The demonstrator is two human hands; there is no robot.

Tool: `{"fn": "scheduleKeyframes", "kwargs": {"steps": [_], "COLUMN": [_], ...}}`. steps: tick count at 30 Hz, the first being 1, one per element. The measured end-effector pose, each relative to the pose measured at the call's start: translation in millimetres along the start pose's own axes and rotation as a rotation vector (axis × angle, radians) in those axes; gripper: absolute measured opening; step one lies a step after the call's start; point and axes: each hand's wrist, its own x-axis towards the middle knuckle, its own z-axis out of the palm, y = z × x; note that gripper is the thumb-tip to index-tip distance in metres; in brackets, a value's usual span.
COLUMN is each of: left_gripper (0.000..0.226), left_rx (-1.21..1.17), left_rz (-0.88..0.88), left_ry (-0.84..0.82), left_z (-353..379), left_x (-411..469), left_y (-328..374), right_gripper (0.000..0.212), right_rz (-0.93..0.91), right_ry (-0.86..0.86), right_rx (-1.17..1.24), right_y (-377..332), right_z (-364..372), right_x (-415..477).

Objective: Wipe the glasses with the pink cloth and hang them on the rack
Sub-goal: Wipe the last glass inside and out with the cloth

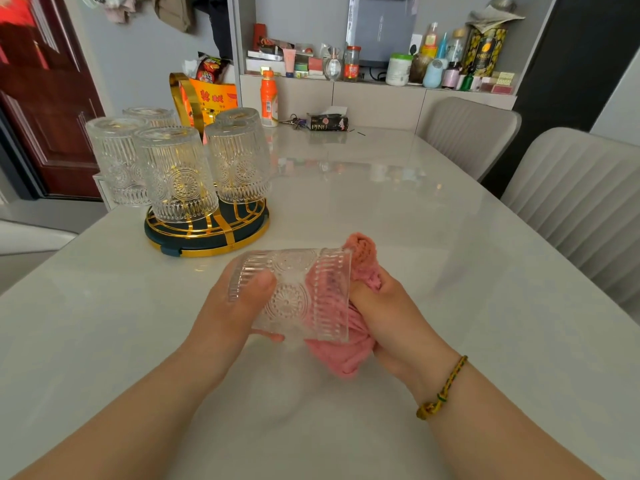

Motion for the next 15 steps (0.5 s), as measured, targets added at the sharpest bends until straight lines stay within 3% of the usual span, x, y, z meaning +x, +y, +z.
{"fn": "scheduleKeyframes", "kwargs": {"steps": [6, 9, 11, 13, 15], "left_gripper": [0.091, 0.097, 0.09, 0.081, 0.073], "left_rx": [0.03, 0.058, -0.069, -0.189, -0.201], "left_rz": [0.131, 0.034, -0.149, -0.348, -0.463], "left_ry": [0.071, -0.006, -0.086, -0.142, -0.117], "left_z": [-4, -3, -2, -2, -1], "left_x": [1, 1, 1, 1, 3], "left_y": [-6, -5, 3, 10, 12], "right_gripper": [0.025, 0.014, 0.009, 0.017, 0.02], "right_rz": [0.248, 0.082, -0.135, -0.299, -0.326], "right_ry": [-0.151, 0.016, 0.163, 0.19, 0.173], "right_rx": [0.211, 0.115, -0.084, -0.278, -0.386], "right_y": [6, 4, -2, -6, -4], "right_z": [0, 0, -2, -2, 0], "right_x": [0, -1, -2, -4, -8]}}
